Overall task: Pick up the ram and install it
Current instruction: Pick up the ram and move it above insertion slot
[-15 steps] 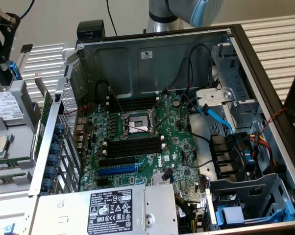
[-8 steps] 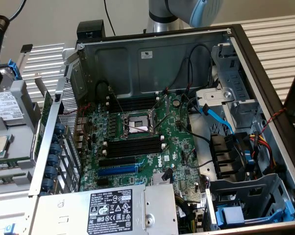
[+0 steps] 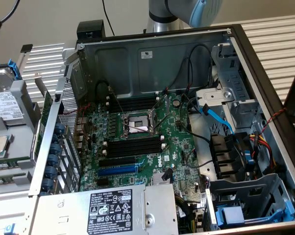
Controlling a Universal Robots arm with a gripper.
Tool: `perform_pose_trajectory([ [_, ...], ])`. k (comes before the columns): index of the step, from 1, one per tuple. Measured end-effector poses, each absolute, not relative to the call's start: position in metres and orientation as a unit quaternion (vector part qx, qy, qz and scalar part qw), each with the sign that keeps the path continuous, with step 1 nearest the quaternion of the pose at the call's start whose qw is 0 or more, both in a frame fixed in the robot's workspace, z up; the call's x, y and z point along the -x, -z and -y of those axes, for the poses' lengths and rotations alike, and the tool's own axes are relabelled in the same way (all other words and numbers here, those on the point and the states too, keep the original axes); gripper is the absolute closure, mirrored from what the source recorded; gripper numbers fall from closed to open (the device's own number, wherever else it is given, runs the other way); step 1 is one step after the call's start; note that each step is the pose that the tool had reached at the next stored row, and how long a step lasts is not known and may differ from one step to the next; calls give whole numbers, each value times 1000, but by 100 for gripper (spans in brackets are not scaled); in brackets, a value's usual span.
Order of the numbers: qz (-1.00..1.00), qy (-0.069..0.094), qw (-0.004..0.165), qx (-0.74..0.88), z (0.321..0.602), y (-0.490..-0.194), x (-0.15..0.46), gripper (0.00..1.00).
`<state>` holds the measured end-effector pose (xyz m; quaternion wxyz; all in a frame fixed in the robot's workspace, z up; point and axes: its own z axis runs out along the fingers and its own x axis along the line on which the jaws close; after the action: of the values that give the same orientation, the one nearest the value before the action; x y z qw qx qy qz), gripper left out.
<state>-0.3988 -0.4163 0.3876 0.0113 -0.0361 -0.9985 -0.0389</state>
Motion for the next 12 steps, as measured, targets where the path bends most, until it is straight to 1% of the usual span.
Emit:
perform_pose_trajectory([
  [5, 998, 42, 16, 36, 416, -387, 410, 89],
  [12, 998, 42, 17, 36, 416, -384, 440, 89],
])
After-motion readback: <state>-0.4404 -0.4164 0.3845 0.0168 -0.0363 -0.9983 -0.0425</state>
